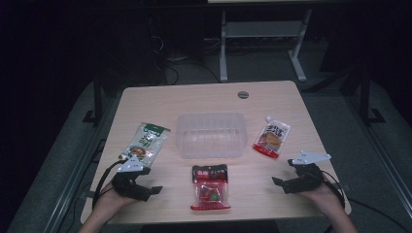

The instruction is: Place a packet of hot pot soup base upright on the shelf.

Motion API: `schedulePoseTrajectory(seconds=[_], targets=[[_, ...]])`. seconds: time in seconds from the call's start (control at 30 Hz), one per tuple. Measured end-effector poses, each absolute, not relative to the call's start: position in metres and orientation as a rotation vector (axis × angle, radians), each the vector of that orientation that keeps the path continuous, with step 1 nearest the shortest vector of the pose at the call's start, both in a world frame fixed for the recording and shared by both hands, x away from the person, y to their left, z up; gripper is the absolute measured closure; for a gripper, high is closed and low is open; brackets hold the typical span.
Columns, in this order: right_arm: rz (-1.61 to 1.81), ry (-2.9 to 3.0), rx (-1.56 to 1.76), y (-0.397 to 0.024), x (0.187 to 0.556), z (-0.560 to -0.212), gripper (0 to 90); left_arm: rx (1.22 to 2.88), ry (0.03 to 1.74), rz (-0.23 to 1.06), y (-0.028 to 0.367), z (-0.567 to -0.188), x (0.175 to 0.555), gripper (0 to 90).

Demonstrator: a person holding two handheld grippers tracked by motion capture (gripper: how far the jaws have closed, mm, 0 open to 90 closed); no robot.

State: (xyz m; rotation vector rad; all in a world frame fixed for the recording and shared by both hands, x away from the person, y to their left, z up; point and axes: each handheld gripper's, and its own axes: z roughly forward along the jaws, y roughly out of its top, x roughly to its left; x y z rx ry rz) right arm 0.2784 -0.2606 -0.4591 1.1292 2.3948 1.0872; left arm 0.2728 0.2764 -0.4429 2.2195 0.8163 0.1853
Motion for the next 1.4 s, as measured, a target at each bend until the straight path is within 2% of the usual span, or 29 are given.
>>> schedulePoseTrajectory(seconds=[0.23, 0.3, 0.43, 0.47, 0.57, 0.63, 0.67, 0.73, 0.93, 1.23, 1.4], targets=[[1.09, 2.433, 1.123, -0.26, 0.279, -0.459, 7.8, 2.2, 0.821, 0.16, 0.27, -0.439, 0.272, 22.2], [1.097, 2.432, 1.128, -0.259, 0.278, -0.457, 13.1, 2.205, 0.81, 0.154, 0.268, -0.439, 0.272, 25.1], [1.094, 2.427, 1.114, -0.257, 0.277, -0.456, 12.6, 2.197, 0.793, 0.131, 0.262, -0.436, 0.271, 32.3], [1.097, 2.426, 1.106, -0.256, 0.278, -0.456, 12.6, 2.193, 0.774, 0.118, 0.259, -0.434, 0.272, 38.9], [1.098, 2.428, 1.102, -0.254, 0.279, -0.456, 12.6, 2.186, 0.759, 0.098, 0.253, -0.431, 0.274, 49.9], [1.097, 2.431, 1.098, -0.254, 0.28, -0.456, 12.6, 2.18, 0.758, 0.089, 0.252, -0.431, 0.274, 55.9], [1.099, 2.433, 1.104, -0.253, 0.28, -0.456, 12.6, 2.182, 0.748, 0.088, 0.25, -0.43, 0.275, 55.9], [1.092, 2.435, 1.101, -0.252, 0.28, -0.458, 12.6, 2.185, 0.727, 0.087, 0.245, -0.427, 0.276, 67.8], [1.079, 2.443, 1.116, -0.252, 0.28, -0.46, 12.6, 2.182, 0.695, 0.07, 0.236, -0.42, 0.277, 89.2], [1.068, 2.445, 1.098, -0.252, 0.28, -0.46, 12.7, 2.177, 0.646, 0.059, 0.216, -0.413, 0.275, 89.6], [1.064, 2.442, 1.097, -0.251, 0.279, -0.459, 12.7, 2.188, 0.585, 0.036, 0.193, -0.413, 0.276, 89.6]])
